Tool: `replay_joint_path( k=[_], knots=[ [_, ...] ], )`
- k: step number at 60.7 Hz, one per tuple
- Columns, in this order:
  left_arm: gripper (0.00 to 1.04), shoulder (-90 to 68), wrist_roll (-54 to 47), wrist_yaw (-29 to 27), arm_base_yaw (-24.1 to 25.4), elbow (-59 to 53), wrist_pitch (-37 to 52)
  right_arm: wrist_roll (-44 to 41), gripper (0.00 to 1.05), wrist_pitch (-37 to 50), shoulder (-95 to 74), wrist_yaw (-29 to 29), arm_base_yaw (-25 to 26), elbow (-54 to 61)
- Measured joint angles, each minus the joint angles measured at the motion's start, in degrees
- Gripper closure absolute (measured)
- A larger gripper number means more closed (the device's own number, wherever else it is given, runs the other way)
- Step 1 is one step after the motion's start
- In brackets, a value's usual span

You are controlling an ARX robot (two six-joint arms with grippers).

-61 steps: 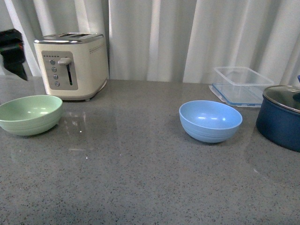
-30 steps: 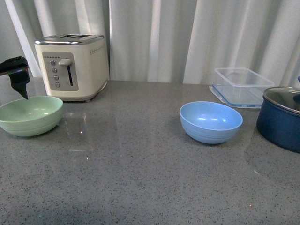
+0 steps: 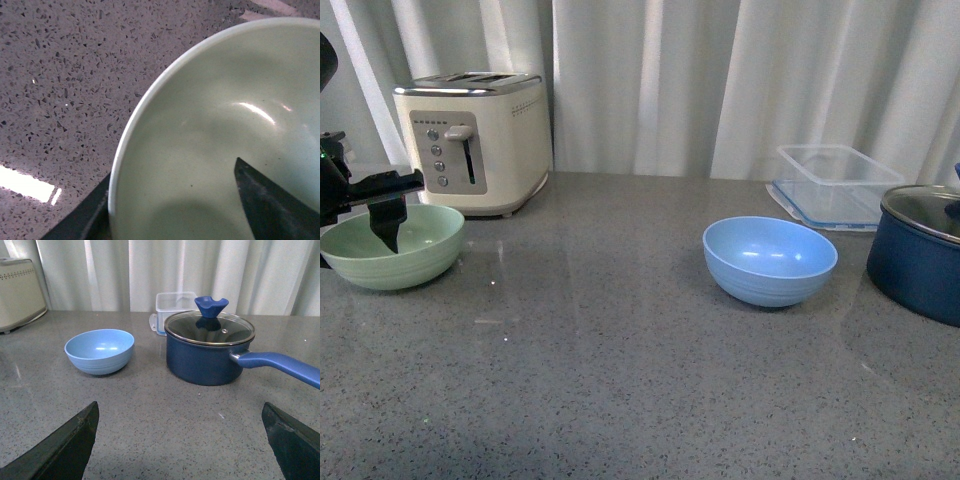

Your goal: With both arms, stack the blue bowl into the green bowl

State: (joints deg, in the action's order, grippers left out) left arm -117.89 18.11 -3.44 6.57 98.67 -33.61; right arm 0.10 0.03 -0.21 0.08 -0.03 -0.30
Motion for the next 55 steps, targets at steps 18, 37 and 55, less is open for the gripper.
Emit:
replay_joint_path(
  k=[18, 37, 55],
  knots=[
    [0.87, -0.26, -0.96, 0.57, -0.04, 1.66, -1.64, 0.0, 0.1, 0.0, 0.0, 0.0, 0.0, 0.0],
    [1.01, 3.52, -2.45, 5.73, -2.25, 1.09, -2.49, 0.0, 0.1, 0.0, 0.0, 0.0, 0.0, 0.0],
    [1.01, 8.02, -3.06, 7.5, -10.62, 2.45, -2.95, 0.0, 0.1, 0.0, 0.0, 0.0, 0.0, 0.0]
  ],
)
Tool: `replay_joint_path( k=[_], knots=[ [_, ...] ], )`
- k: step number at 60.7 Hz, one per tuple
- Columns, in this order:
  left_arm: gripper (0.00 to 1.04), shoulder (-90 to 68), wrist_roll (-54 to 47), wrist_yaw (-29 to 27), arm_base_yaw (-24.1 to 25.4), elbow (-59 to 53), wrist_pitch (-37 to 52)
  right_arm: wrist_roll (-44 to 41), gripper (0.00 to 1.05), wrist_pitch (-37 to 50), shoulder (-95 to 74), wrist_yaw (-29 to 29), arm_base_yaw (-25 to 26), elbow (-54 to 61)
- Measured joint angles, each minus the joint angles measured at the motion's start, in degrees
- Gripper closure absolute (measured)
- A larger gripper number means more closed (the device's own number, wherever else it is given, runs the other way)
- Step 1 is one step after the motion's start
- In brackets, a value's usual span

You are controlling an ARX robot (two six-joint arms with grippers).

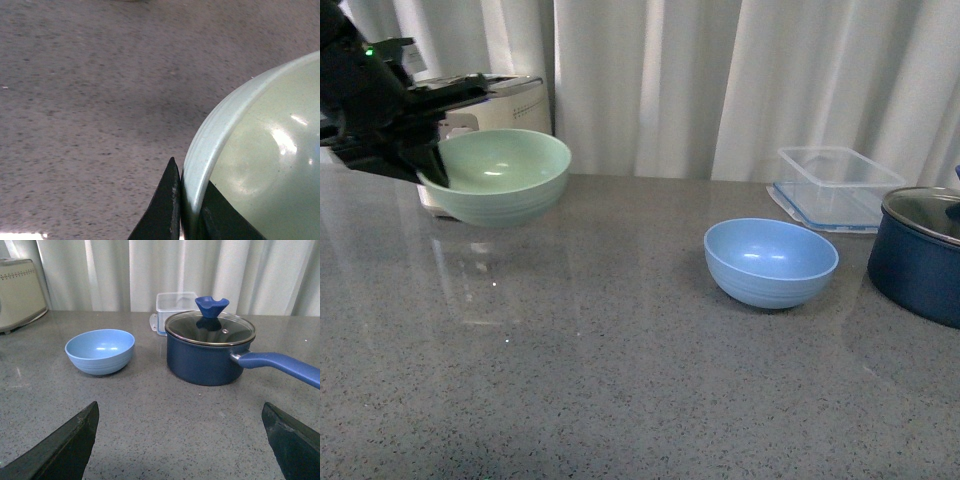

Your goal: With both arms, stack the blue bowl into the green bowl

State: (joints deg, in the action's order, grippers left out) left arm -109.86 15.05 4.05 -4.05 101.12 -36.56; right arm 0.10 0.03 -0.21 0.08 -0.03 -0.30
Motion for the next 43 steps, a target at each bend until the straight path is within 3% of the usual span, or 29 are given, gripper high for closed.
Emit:
replay_joint_path(
  k=[15, 39, 43],
  knots=[
    [1.01, -7.17, 0.13, -1.64, -7.04, 4.26, -0.59, 0.0, 0.1, 0.0, 0.0, 0.0, 0.0, 0.0],
    [1.01, -13.73, 2.29, -1.49, -7.58, 6.19, -0.39, 0.0, 0.1, 0.0, 0.0, 0.0, 0.0, 0.0],
    [0.91, -13.75, 2.95, -1.16, -7.61, 6.21, 0.31, 0.0, 0.1, 0.0, 0.0, 0.0, 0.0, 0.0]
  ],
)
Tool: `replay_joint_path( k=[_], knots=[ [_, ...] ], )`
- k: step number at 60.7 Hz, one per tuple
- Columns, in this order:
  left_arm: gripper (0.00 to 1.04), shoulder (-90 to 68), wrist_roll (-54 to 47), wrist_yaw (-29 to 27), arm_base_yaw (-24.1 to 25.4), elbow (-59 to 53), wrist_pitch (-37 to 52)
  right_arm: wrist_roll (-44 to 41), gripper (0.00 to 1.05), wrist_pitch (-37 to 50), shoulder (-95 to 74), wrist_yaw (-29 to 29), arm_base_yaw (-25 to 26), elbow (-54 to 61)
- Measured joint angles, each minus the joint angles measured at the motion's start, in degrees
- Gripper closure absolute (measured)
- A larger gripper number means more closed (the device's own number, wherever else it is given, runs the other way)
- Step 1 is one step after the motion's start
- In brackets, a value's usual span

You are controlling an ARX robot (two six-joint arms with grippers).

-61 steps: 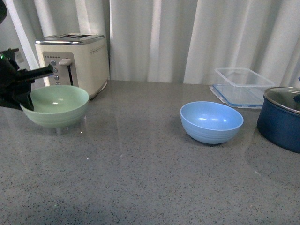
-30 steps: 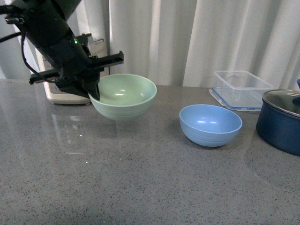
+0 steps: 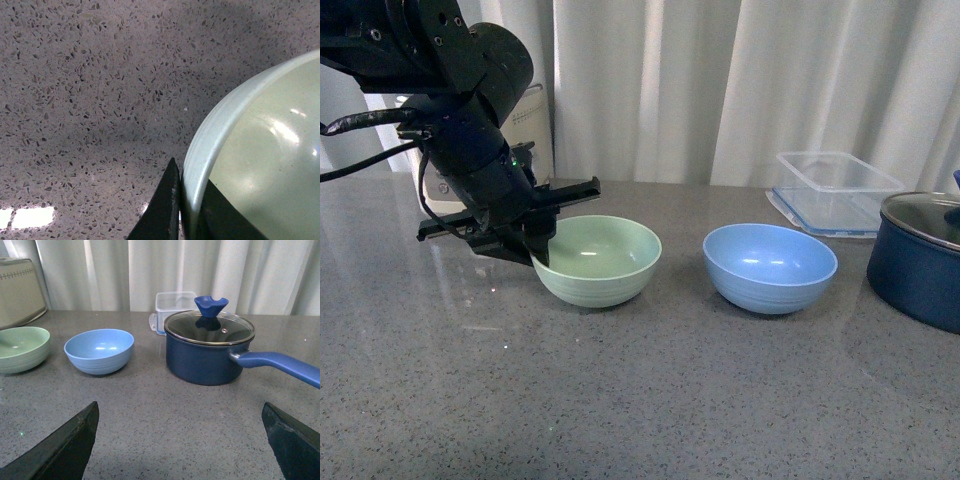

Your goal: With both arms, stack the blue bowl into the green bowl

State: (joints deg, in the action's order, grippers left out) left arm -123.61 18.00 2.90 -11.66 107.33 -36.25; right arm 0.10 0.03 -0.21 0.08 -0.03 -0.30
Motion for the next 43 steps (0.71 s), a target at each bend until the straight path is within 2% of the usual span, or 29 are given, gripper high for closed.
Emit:
replay_joint_path(
  k=[8, 19, 24, 27, 35, 43],
  knots=[
    [0.71, 0.46, 0.13, 1.07, -0.07, 0.07, 0.02, 0.0, 0.1, 0.0, 0.0, 0.0, 0.0, 0.0],
    [0.28, 5.97, -1.6, 2.05, 0.31, 0.79, -0.37, 0.0, 0.1, 0.0, 0.0, 0.0, 0.0, 0.0],
    [0.16, 9.44, -2.84, 1.66, 0.81, -0.17, 1.11, 0.0, 0.1, 0.0, 0.0, 0.0, 0.0, 0.0],
    [0.07, 12.72, -4.74, -0.42, 1.16, -2.23, 3.52, 0.0, 0.1, 0.0, 0.0, 0.0, 0.0, 0.0],
    [0.07, 23.74, -11.15, -5.31, 2.34, -12.26, 15.3, 0.0, 0.1, 0.0, 0.0, 0.0, 0.0, 0.0],
    [0.07, 37.86, -18.38, -3.65, 4.2, -26.91, 32.0, 0.0, 0.1, 0.0, 0.0, 0.0, 0.0, 0.0]
  ],
)
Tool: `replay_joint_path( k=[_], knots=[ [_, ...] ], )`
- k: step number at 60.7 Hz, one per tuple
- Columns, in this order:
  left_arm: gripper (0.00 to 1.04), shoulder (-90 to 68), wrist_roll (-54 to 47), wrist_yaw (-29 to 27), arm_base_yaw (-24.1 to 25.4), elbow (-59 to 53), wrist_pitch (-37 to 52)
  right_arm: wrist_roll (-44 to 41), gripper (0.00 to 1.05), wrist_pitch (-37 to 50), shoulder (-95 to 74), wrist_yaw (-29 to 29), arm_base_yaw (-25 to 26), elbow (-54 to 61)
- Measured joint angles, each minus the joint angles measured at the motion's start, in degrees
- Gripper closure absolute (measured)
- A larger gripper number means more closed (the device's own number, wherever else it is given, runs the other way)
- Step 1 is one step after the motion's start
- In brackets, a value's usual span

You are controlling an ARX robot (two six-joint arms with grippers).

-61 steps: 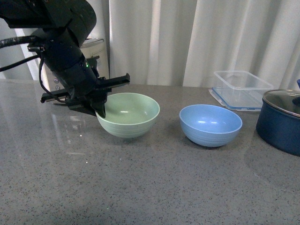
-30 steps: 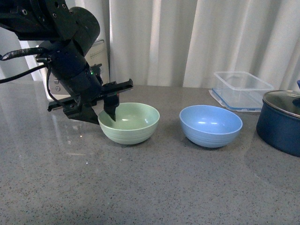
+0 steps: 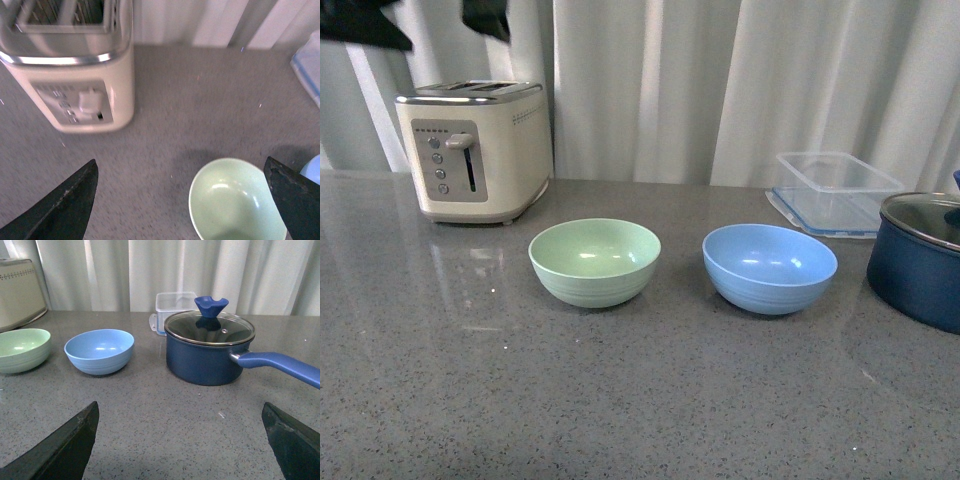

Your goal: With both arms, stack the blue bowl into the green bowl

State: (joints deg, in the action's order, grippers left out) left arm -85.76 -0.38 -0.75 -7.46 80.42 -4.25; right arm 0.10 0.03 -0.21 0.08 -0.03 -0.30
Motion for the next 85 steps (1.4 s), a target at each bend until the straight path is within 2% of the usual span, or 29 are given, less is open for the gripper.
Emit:
replay_joint_path(
  k=[7, 11, 14, 18, 26, 30, 41, 60, 85],
  knots=[
    [0.07, 12.55, -1.07, 1.79, 2.43, -13.7, 14.21, 0.0, 0.1, 0.0, 0.0, 0.0, 0.0, 0.0],
    [0.09, 16.76, -0.92, 0.07, 3.02, -17.81, 15.63, 0.0, 0.1, 0.0, 0.0, -0.02, 0.0, 0.0],
    [0.18, 19.17, -0.55, -2.71, 3.04, -20.09, 14.75, 0.0, 0.1, 0.0, 0.0, 0.04, 0.0, 0.0],
    [0.3, 22.25, -0.28, -3.19, 3.39, -26.25, 17.27, 0.0, 0.1, 0.0, 0.0, 0.02, 0.0, 0.0],
    [0.55, 25.73, 0.22, -2.45, 4.02, -40.02, 22.99, 0.0, 0.1, 0.0, 0.0, 0.0, 0.0, 0.0],
    [0.68, 28.33, 0.26, 0.46, 6.01, -45.4, 25.46, 0.0, 0.1, 0.0, 0.0, 0.02, 0.0, 0.0],
    [1.0, 35.12, 0.46, 0.5, 7.45, -55.23, 30.21, 0.0, 0.1, 0.0, 0.0, 0.0, 0.0, 0.0],
    [1.01, 43.82, 0.52, 0.72, 7.45, -67.56, 32.81, 0.0, 0.1, 0.0, 0.0, 0.02, 0.0, 0.0],
    [1.01, 53.96, 0.52, 0.72, 7.45, -74.95, 30.16, 0.0, 0.1, 0.0, 0.0, 0.0, 0.0, 0.0]
  ],
)
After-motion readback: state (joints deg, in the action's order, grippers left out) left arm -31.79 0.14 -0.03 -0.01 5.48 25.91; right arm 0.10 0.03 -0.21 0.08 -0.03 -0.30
